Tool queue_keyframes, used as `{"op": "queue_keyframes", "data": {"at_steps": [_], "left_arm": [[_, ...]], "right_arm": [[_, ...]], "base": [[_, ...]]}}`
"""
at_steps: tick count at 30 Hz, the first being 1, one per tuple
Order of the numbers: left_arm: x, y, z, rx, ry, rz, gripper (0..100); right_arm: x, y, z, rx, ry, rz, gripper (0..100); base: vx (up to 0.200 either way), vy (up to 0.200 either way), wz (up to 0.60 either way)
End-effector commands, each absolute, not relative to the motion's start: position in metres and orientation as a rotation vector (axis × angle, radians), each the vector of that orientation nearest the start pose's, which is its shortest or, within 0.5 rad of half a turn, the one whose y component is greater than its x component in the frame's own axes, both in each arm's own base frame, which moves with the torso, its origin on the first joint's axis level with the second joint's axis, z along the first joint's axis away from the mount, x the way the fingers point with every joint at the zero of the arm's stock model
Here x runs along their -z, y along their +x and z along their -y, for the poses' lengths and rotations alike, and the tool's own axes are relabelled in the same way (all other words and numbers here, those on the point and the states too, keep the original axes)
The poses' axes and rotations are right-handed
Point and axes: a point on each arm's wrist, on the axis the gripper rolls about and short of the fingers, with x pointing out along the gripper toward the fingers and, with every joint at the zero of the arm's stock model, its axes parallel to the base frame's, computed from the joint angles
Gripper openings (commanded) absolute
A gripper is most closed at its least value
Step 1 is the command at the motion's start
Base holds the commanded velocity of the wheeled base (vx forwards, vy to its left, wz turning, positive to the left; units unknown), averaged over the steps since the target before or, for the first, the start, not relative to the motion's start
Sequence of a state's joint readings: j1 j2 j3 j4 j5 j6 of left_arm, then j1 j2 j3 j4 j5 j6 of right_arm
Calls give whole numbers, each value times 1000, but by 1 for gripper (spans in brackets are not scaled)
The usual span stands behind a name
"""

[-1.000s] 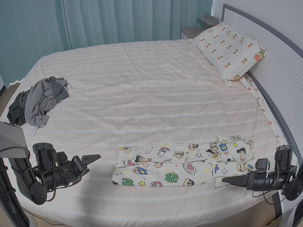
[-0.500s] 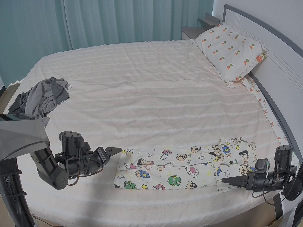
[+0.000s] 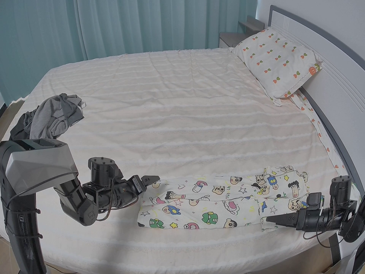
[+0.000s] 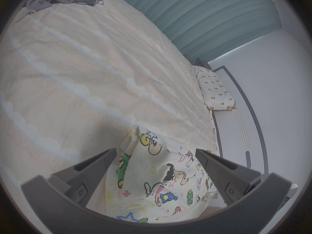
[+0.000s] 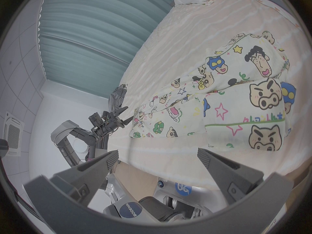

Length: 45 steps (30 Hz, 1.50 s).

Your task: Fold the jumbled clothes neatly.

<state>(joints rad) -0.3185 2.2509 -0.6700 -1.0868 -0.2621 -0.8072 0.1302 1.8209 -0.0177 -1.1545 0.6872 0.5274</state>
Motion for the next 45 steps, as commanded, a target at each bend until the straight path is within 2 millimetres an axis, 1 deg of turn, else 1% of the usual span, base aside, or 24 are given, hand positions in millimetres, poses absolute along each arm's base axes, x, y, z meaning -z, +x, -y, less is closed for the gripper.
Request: {"op": "queue_keyframes", "data": {"at_steps": [1, 11, 16, 17, 29, 32, 33, 34, 36, 38, 40, 45], "left_arm": [[-9, 335, 119, 343, -753, -698, 100], [-3, 334, 130, 366, -742, -721, 100], [-1, 334, 131, 366, -740, -724, 100], [-2, 333, 131, 366, -740, -724, 0], [-1, 331, 130, 348, -737, -722, 0], [-7, 331, 128, 322, -731, -691, 0], [-13, 331, 128, 322, -732, -674, 0], [-13, 331, 128, 322, -732, -674, 0], [-25, 330, 128, 337, -734, -640, 0], [-33, 329, 128, 350, -727, -617, 0], [-36, 329, 128, 364, -696, -600, 0], [-35, 330, 128, 388, -619, -582, 0]], "right_arm": [[-42, 178, -38, -600, 667, -858, 100], [-42, 178, -38, -599, 668, -860, 100], [-41, 178, -38, -598, 668, -863, 100], [-41, 178, -38, -597, 669, -866, 100], [-40, 178, -38, -597, 670, -871, 100], [-39, 178, -38, -595, 670, -873, 100], [-39, 178, -38, -595, 670, -873, 100], [-39, 178, -38, -595, 670, -873, 100], [-39, 178, -38, -596, 668, -872, 100], [-39, 178, -38, -595, 668, -874, 100], [-39, 178, -38, -595, 668, -874, 100], [-39, 177, -38, -595, 667, -882, 100]], "base": [[0, 0, 0], [0, 0, 0], [0, 0, 0], [0, 0, 0], [0, 0, 0], [0, 0, 0], [0, 0, 0], [0, 0, 0], [0, 0, 0], [0, 0, 0], [0, 0, 0], [0, 0, 0]]}}
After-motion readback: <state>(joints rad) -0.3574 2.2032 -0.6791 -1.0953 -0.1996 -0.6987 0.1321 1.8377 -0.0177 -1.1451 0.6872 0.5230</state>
